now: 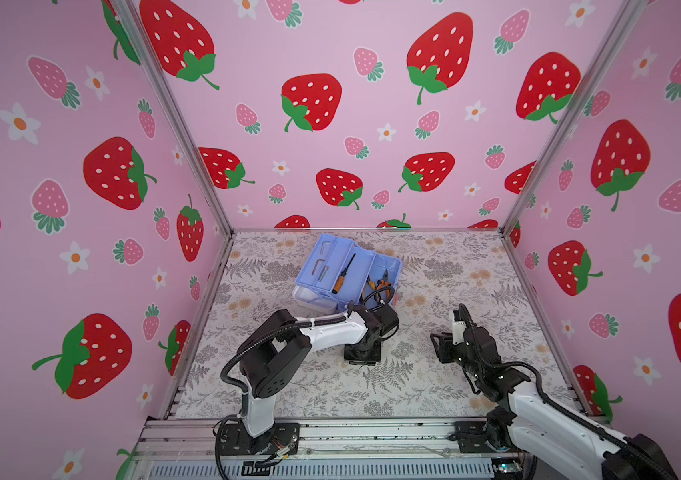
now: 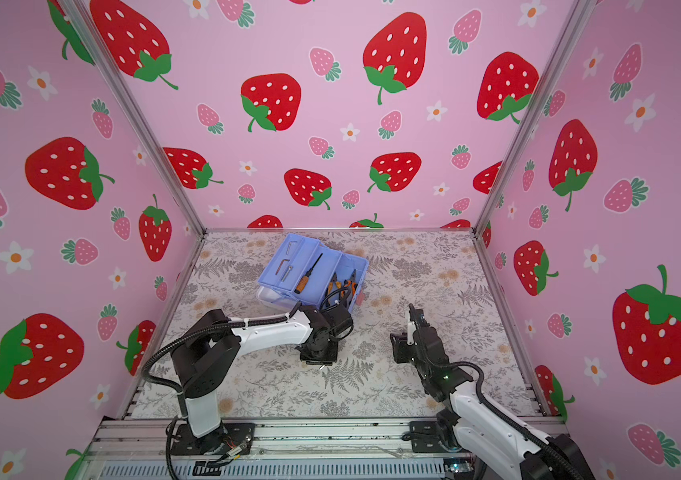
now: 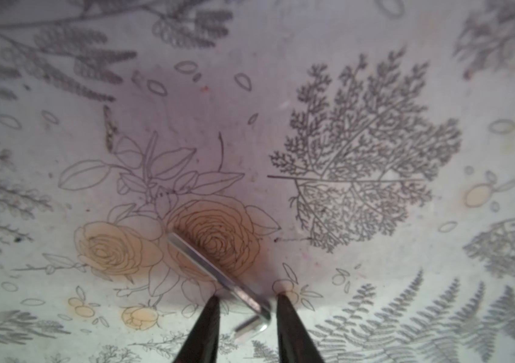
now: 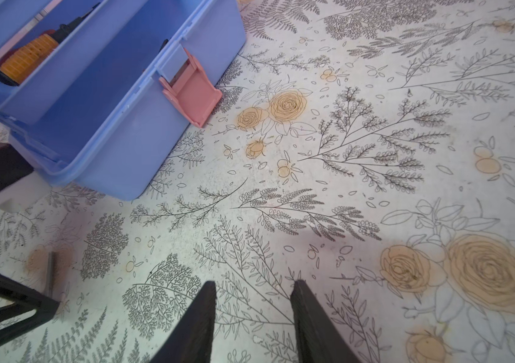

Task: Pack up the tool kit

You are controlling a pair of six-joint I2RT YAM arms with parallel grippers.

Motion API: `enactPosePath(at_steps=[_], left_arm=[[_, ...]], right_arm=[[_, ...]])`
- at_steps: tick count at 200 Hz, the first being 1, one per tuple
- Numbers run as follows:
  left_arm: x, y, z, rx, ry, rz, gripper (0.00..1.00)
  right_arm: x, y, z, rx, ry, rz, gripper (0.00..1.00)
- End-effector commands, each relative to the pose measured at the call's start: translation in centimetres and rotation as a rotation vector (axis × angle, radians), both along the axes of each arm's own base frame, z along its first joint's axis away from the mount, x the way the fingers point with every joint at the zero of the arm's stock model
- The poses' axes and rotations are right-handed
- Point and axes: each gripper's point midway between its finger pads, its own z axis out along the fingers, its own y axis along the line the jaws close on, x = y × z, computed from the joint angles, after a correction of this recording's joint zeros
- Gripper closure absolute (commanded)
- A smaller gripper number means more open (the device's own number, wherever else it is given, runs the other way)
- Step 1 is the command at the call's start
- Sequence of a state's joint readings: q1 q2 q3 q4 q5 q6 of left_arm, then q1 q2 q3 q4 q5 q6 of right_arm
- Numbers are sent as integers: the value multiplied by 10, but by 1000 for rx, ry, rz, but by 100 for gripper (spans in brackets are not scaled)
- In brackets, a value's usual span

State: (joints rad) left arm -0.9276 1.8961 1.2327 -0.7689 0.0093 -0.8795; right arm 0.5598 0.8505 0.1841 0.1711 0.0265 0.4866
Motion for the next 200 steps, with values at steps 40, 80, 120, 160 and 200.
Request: enactPosePath(at_steps=[40, 80, 120, 160, 200], left_arm=[[6, -14, -5, 40, -9, -1, 100], [13, -15, 29, 24, -59, -39, 100], [39, -1, 112, 56, -248, -106, 100], [75, 37, 173, 134, -384, -125, 100], [128, 76, 217, 166, -487, -95, 100]], right_arm=[[5, -4, -3, -9, 14, -33, 58], [6, -5, -3, -13, 14, -44, 57], [6, -6, -4, -18, 20, -47, 57], [7, -7, -5, -21, 21, -53, 57], [7, -7, -5, -19, 21, -54, 57]])
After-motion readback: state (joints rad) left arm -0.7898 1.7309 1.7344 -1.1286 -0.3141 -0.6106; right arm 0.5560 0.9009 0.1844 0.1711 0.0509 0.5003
